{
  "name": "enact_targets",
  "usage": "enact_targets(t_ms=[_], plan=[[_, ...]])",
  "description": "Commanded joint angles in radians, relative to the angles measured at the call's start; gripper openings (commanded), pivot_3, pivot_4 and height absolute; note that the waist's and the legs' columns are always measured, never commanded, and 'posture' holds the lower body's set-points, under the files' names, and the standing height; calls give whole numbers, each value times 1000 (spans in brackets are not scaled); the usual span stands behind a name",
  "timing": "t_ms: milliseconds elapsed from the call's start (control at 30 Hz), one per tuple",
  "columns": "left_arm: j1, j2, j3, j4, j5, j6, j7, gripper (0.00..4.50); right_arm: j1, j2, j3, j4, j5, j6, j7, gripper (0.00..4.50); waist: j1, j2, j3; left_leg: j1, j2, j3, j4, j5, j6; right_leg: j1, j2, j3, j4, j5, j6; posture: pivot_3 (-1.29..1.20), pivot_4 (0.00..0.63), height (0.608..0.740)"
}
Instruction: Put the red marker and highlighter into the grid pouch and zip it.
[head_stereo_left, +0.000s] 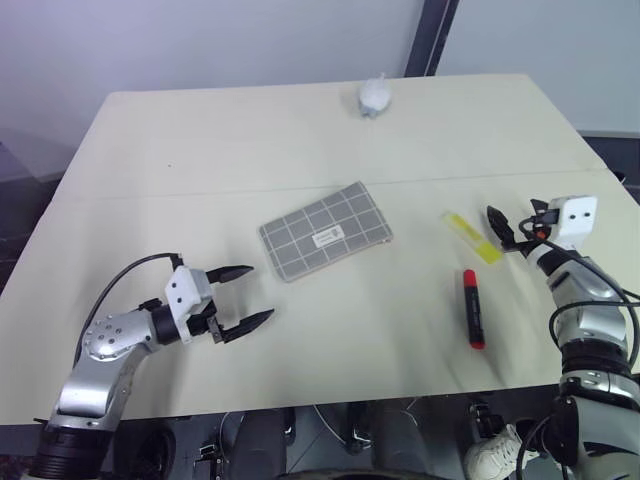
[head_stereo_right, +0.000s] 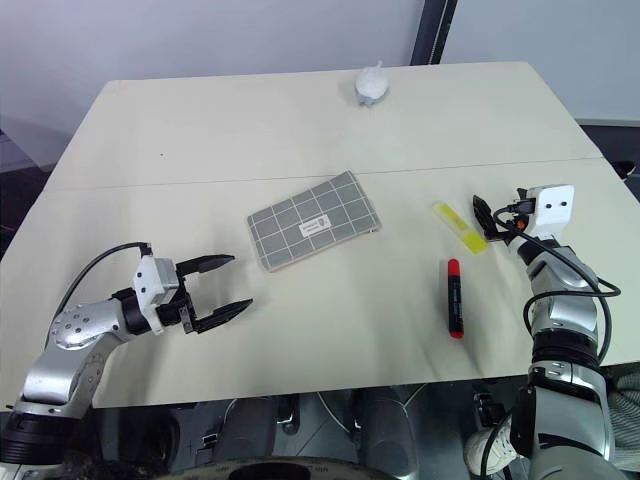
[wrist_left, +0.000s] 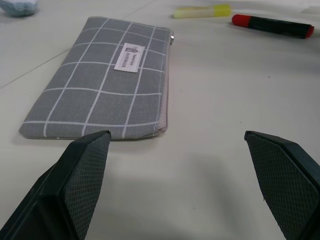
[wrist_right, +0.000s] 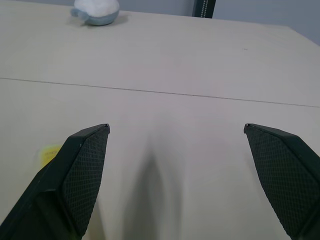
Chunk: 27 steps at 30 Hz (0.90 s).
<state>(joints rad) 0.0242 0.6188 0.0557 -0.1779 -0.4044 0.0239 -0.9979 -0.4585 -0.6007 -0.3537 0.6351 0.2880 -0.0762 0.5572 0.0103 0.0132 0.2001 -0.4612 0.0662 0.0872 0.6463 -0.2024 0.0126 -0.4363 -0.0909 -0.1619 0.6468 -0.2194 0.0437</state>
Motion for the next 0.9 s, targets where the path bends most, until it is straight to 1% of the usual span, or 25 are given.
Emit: enact_targets(t_ms=[33,133,200,400,900], plan=[[1,1,4,-34,-8,-7,-5,4495,-9,-12,-14,-13,5,-25,1,4467,0,0,0,0,0,0,0,0,0,0,0,0,0,0,0,0,150,740],[-1,-1,8,-30,8,-26,6,4495,-9,-15,-16,-11,5,-26,1,4467,0,0,0,0,0,0,0,0,0,0,0,0,0,0,0,0,150,740],[-5,-5,12,-28,-9,-11,7,4495,-9,-15,-16,-11,5,-26,1,4467,0,0,0,0,0,0,0,0,0,0,0,0,0,0,0,0,150,740],[6,2,10,-25,-5,-60,-30,4495,-9,-12,-13,-8,2,-29,1,4467,0,0,0,0,0,0,0,0,0,0,0,0,0,0,0,0,150,740],[-7,4,16,-14,2,-45,-17,4495,-5,-8,-11,-16,2,-28,0,4467,0,0,0,0,0,0,0,0,0,0,0,0,0,0,0,0,150,740]])
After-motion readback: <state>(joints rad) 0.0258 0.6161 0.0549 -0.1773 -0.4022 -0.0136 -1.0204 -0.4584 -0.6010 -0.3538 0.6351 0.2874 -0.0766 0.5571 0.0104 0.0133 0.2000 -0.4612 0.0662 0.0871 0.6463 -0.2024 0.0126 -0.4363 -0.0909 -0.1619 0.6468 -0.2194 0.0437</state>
